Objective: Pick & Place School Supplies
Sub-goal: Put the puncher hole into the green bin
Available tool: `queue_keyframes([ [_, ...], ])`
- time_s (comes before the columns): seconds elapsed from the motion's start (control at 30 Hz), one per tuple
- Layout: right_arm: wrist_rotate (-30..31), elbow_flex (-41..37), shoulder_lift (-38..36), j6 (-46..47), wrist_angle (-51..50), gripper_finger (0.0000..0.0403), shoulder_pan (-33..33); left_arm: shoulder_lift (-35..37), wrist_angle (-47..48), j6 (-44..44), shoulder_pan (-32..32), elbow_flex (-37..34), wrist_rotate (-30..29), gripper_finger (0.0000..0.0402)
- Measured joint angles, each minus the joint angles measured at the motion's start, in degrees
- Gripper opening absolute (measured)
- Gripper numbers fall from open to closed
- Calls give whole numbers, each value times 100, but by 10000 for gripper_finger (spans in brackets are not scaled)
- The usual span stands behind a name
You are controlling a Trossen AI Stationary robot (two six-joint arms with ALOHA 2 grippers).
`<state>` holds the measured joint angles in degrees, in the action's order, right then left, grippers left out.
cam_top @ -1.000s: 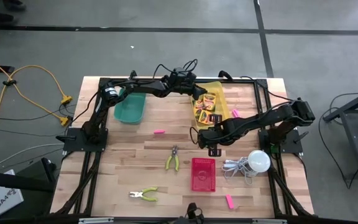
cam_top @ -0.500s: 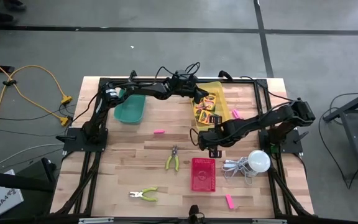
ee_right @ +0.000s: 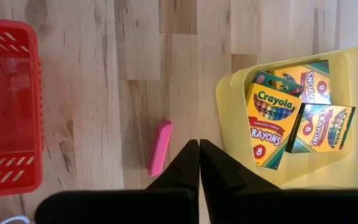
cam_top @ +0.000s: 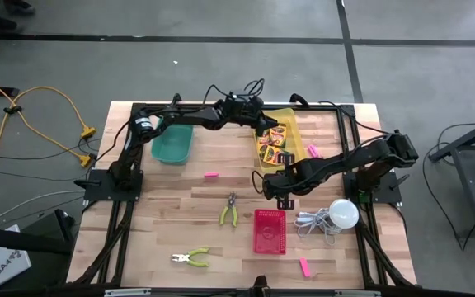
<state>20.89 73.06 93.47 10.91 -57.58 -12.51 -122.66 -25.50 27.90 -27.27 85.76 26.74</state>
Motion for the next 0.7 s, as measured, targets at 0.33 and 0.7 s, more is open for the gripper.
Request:
queue_keyframes([
  [0.33,2,0,0,-57,2,2,0,47,13,-3,-65,0,301,105],
  [0.7,17,0,0,-88,7,2,2,72,-34,9,-307,0,708,105],
])
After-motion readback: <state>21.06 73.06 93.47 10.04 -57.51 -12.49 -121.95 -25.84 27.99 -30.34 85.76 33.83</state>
